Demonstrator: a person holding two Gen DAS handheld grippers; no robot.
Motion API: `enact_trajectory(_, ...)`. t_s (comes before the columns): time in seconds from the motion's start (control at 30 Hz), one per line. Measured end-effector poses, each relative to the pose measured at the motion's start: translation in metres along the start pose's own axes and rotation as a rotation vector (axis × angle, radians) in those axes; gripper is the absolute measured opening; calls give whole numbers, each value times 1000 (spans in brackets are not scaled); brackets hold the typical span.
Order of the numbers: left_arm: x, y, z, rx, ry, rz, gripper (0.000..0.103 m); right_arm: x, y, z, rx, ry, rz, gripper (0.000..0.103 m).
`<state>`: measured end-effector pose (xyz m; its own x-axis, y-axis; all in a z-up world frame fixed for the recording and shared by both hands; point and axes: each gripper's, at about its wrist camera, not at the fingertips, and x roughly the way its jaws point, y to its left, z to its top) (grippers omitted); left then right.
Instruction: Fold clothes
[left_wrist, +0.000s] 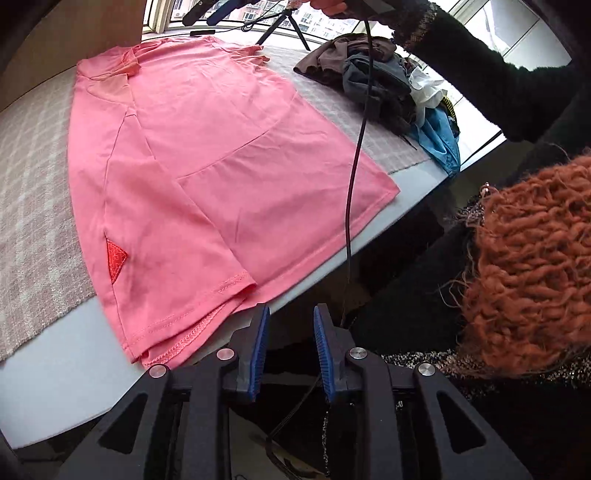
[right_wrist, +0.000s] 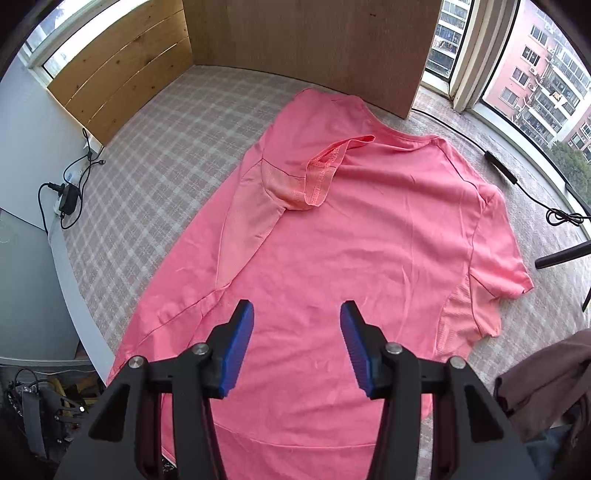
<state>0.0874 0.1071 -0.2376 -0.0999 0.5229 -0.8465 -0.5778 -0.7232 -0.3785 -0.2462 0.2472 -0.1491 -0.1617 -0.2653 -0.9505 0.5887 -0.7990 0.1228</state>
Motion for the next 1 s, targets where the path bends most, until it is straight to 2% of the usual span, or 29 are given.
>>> enact_trajectory(0.07, -5, 13, 3, -62, -8, 67, 28, 3, -8, 8, 18, -19, 9, 48)
enact_trajectory(0.17, -6, 54, 13, -243, -20, 229, 30, 11, -22, 29, 50, -61, 10, 48)
enact_trajectory(0.23, -4, 74, 14, -325, -28, 280, 30, 22, -34, 51, 90, -84, -5, 48)
enact_trajectory(0.33, 7, 76, 17, -316, -33, 281, 30, 42, -53, 83, 177, -128, 21, 48)
enact_trajectory(0.43, 20, 74, 18, -303, -1, 263, 30, 76, -59, 114, 209, -85, 13, 48)
enact_trajectory(0.53, 24, 75, 19, -314, 12, 251, 32, 106, -64, 134, 232, -42, -83, 48)
enact_trajectory(0.63, 26, 78, 20, -333, 16, 234, 33, 125, -65, 142, 222, -17, -74, 48)
enact_trajectory(0.67, 26, 78, 20, -331, 18, 232, 33, 131, -61, 144, 183, 18, -143, 45)
enact_trajectory(0.73, 26, 80, 21, -337, 22, 224, 33, 132, -55, 146, 123, 39, -346, 44)
enact_trajectory(0.77, 26, 82, 22, -349, 23, 220, 33, 122, -53, 149, 119, -11, -318, 44)
enact_trajectory(0.87, 19, 86, 22, -386, 11, 253, 33, 101, -39, 171, 108, -114, -137, 45)
enact_trajectory(1.0, 8, 95, 21, -450, -11, 316, 37, 116, -9, 218, 54, -130, -119, 45)
